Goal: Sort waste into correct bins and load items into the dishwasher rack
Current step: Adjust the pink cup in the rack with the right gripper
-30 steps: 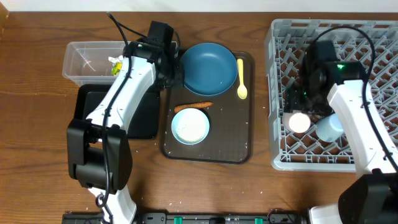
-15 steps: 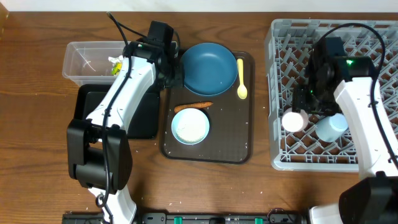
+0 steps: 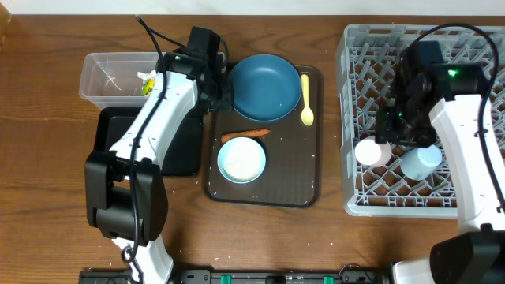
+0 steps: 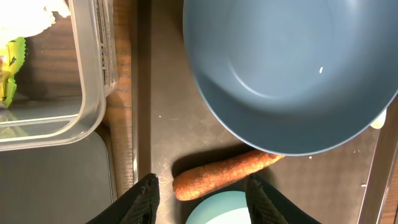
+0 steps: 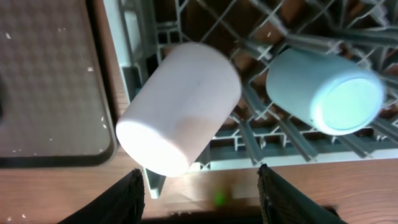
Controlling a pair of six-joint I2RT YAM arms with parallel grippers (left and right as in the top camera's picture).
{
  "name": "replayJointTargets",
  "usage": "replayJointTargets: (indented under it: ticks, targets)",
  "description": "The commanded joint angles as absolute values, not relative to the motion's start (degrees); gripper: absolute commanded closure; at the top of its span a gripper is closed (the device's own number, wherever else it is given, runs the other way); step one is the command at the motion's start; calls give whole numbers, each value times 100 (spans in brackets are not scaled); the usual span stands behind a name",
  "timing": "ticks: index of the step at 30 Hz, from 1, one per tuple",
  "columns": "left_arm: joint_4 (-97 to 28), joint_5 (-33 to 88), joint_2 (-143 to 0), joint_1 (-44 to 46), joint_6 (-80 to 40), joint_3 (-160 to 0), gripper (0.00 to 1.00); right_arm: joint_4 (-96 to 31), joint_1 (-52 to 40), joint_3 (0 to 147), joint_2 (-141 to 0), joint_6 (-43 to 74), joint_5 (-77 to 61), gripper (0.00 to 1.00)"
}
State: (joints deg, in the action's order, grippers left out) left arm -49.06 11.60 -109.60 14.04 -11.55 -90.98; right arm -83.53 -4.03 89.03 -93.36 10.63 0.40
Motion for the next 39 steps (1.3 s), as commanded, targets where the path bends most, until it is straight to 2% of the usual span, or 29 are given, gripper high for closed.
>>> replayJointTargets:
  ticks: [1,14,39]
  targets:
    - [-4919,1083,-10978,1406,-1055,-9030,52,-8344,-661,8670,-9327,956,56,43]
    - [-4921,1083,-10978,1406,-1055,-9030,52,-8259,-733,8451,-9330,1024,773,37]
    - [-4923,1081,-10978,1406,-1052,-9030,52,-8112,-349,8490,-9351,1323,790,39]
